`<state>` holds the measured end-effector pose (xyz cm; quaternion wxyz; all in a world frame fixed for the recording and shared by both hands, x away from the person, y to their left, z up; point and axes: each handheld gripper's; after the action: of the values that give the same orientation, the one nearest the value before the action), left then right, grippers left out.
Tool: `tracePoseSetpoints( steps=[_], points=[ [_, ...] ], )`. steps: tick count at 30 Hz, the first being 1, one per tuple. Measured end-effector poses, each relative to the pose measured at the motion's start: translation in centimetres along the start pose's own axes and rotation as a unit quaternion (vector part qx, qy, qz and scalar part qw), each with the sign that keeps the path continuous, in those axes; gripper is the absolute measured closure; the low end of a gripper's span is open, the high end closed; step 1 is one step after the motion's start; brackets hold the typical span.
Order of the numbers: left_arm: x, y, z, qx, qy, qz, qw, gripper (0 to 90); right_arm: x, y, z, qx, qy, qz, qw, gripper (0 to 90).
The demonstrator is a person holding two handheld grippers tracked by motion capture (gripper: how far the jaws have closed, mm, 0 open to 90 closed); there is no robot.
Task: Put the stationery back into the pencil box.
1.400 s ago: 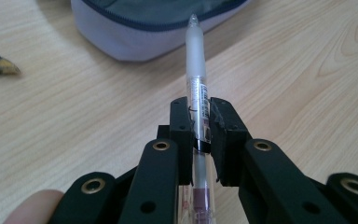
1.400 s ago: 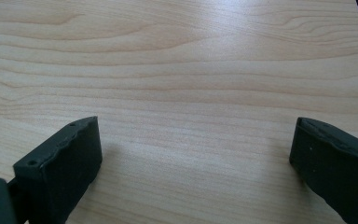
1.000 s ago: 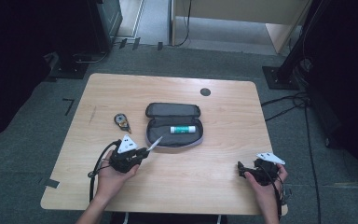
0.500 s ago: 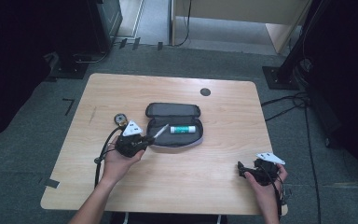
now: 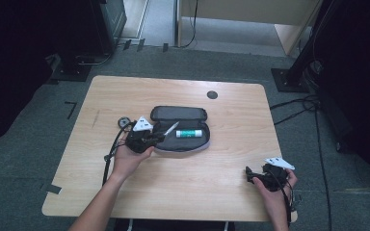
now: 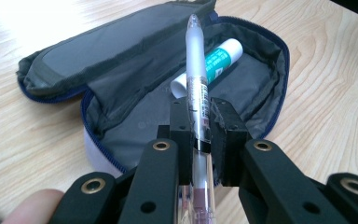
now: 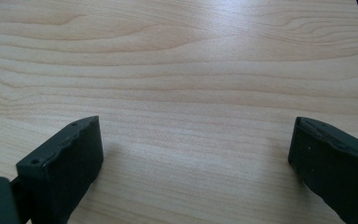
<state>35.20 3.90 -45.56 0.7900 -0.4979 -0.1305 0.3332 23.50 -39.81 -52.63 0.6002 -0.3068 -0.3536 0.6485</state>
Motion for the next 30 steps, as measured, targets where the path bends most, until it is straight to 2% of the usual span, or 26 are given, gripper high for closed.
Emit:
tracePoseSetpoints(
  steps=[11,15,27,30],
  points=[
    [0.3,-0.7,-1.8,0.004,0.012,-0.013,0.9998,81.1,0.0,0.0,0.0,-0.001,0.000,0.000,1.0000,2.8],
    [0.3,-0.9,-2.6,0.007,0.022,-0.018,0.9995,81.1,0.0,0.0,0.0,-0.001,-0.001,0.000,1.0000,2.8],
    [0.1,-0.9,-4.1,0.010,0.031,-0.053,0.9981,81.1,0.0,0.0,0.0,-0.001,-0.001,0.000,1.0000,3.1],
    [0.1,-0.8,-4.3,0.011,0.036,-0.052,0.9979,81.1,0.0,0.0,0.0,-0.002,-0.001,0.000,1.0000,3.2]
  ],
)
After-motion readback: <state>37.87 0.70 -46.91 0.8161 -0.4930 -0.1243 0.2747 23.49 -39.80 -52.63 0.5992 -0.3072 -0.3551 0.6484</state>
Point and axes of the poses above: each handheld gripper's, and its own axes: z roughly backward along the jaws, y roughly out of its underside, x roughly to its left, and after that the axes turned 10 degrees about -x, right-handed
